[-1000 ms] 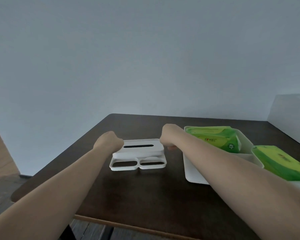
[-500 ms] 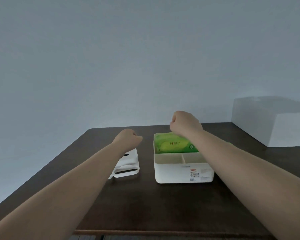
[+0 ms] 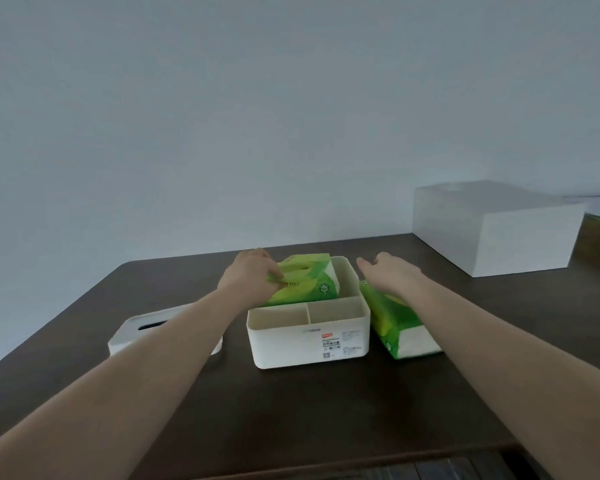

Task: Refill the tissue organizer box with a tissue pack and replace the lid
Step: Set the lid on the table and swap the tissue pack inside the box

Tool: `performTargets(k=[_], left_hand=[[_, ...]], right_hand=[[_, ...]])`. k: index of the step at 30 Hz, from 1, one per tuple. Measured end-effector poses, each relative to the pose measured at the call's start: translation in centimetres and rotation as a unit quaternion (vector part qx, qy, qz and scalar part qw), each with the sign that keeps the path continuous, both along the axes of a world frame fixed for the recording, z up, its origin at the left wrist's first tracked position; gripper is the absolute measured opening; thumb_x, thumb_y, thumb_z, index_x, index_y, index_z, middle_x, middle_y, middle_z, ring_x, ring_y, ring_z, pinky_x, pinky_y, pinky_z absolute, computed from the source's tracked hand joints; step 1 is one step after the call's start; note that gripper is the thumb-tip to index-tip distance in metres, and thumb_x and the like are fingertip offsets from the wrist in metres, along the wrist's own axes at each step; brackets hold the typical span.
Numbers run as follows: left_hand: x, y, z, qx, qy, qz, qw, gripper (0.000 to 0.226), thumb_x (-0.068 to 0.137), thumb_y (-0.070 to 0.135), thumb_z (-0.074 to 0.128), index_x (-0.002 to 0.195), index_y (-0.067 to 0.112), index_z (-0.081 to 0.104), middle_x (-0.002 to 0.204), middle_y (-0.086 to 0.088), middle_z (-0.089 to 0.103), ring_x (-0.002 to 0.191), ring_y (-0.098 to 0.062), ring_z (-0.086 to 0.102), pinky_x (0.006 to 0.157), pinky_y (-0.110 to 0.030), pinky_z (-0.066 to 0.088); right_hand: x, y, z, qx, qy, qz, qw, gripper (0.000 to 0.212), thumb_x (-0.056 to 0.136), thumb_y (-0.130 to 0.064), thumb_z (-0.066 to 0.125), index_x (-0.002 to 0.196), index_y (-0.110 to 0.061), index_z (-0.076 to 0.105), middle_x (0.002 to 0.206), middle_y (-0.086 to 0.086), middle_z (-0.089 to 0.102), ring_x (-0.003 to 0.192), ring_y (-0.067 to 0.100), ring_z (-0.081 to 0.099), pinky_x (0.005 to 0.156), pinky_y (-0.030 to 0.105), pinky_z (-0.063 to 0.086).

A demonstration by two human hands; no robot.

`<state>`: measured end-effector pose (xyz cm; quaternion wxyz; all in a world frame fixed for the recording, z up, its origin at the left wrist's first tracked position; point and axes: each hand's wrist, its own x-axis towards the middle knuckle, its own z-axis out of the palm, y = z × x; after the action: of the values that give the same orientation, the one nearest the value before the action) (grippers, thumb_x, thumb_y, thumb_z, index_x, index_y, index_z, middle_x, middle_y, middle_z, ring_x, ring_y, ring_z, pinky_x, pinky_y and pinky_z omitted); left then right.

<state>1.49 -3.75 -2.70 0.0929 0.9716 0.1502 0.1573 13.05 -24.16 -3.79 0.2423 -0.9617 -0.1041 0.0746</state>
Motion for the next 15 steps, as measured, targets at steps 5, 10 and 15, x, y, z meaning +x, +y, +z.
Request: performTargets(k=[5,10,15], left_hand=[[0.6,0.0,0.8,-0.017,-0.085,0.018,0.996,0.024,0.088,0.035,0.063,0.105,0.024,0.075,0.115,0.005,0.060,0.119,-0.017,0.047,0.092,-0.029,0.042],[0.8,0.1,3.2,-0.053,-0.172,0.051,0.982,0.023,0.088,0.035,0.062,0.102,0.022,0.076,0.112,0.004,0.062,0.108,-0.019,0.058,0.080,-0.027,0.042],[1.3,0.9,4.2,-0.042,-0.221,0.108,0.968,0.029,0.093,0.028,0.054,0.112,0.018,0.073,0.118,-0.005,0.060,0.107,-0.028,0.058,0.075,-0.027,0.037]], right_hand=[[-0.3,-1.6,-0.4,-0.087,0.032,0.029,0.995,0.083,0.074,-0.060,0.052,0.144,-0.020,0.031,0.141,0.010,0.048,0.126,0.034,0.048,0.102,0.049,0.042],[-0.8,-2.5,0.0,-0.173,0.061,0.074,0.980,0.105,0.075,-0.056,0.068,0.153,-0.022,0.006,0.154,0.010,0.031,0.136,0.033,0.039,0.107,0.045,0.038],[-0.1,-1.8,-0.5,-0.158,0.053,0.061,0.984,0.107,0.054,-0.048,0.072,0.147,-0.035,0.019,0.143,0.012,0.040,0.126,0.037,0.045,0.100,0.051,0.045]])
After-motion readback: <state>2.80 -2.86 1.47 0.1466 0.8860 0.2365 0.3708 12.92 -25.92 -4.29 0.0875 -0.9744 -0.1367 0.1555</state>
